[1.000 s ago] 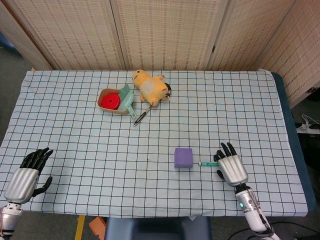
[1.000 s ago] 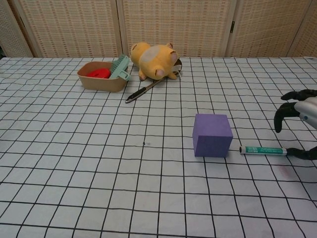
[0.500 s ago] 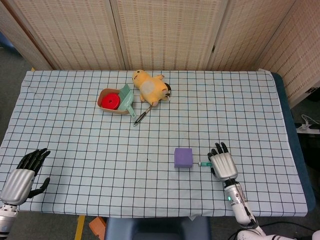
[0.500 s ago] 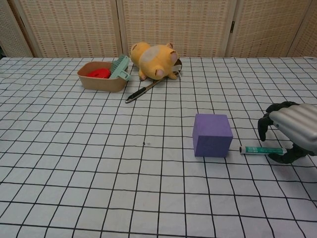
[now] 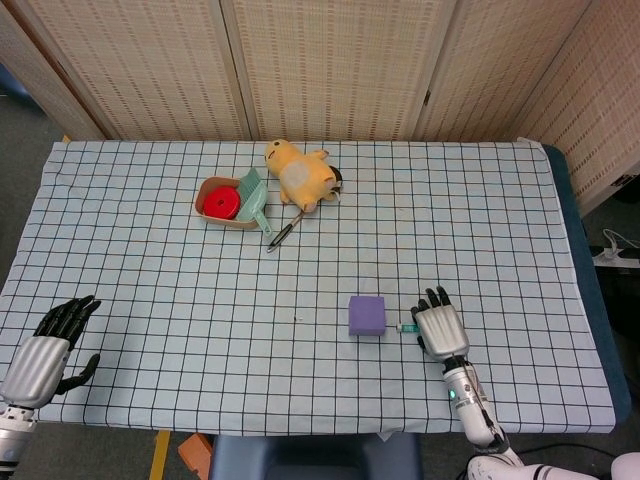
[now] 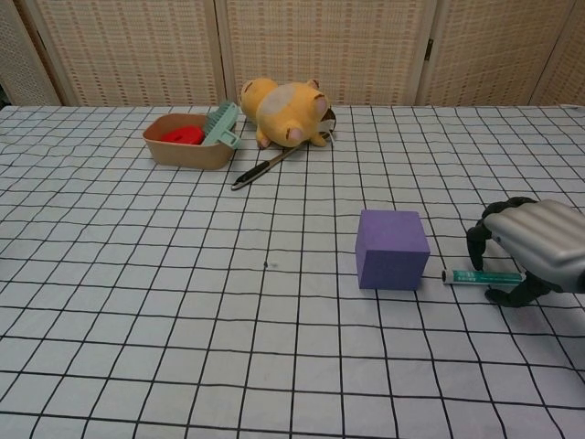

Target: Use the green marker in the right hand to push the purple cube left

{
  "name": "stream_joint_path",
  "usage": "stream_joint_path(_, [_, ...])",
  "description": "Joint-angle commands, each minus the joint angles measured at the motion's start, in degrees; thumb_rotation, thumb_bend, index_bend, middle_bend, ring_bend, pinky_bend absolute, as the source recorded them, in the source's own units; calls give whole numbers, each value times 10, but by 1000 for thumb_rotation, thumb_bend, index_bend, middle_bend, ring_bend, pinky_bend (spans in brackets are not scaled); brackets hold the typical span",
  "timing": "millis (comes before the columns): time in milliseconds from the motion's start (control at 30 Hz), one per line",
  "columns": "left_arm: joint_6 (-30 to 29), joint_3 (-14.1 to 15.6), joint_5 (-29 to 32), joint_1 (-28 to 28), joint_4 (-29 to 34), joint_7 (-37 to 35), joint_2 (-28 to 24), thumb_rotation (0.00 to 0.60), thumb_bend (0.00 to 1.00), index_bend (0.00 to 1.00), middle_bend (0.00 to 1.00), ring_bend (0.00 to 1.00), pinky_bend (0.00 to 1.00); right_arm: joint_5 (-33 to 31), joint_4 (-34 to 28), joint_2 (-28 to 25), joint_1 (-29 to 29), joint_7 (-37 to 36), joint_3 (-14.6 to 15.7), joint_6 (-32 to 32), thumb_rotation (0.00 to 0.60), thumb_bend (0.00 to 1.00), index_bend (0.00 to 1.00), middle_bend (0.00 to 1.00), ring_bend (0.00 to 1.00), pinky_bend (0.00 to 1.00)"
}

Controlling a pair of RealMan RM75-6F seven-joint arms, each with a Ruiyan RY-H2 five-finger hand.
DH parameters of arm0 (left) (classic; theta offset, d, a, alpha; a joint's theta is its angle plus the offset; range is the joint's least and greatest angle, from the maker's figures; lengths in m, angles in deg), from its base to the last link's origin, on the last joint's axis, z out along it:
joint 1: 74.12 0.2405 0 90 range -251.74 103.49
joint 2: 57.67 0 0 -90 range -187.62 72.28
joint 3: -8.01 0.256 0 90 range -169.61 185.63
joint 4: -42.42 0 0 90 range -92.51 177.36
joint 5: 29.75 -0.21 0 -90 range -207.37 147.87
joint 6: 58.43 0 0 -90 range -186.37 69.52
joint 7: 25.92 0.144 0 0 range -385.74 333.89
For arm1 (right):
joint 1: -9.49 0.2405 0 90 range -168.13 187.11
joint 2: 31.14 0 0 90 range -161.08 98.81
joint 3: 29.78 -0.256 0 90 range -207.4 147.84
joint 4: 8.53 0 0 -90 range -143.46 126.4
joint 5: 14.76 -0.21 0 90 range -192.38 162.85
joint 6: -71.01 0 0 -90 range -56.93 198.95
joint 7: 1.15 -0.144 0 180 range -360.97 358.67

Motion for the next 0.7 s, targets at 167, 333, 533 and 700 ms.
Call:
stream_joint_path(167, [3, 0, 3, -1, 0, 0, 0, 600, 425, 0, 0, 0, 97, -8, 7, 5, 3, -2, 1, 1, 600, 207, 540, 391, 155, 149])
stream_joint_path(333, [4, 0, 3, -2, 1, 1, 0, 600, 426, 0, 0, 0, 97, -6, 11, 7, 4, -5, 6, 4, 600, 223, 611, 445, 198, 164])
stream_joint_path(533, [5, 0, 3, -2, 0, 1, 0, 600, 426, 0, 0, 0, 97, -2, 13, 10, 4, -6, 12, 10, 600, 228, 670, 491, 234, 175])
stream_joint_path(700, [4, 0, 4, -1, 0, 0, 0, 600, 426, 0, 0, 0, 97, 2, 18, 13, 4, -6, 15, 14, 600, 262, 757, 557, 294, 207])
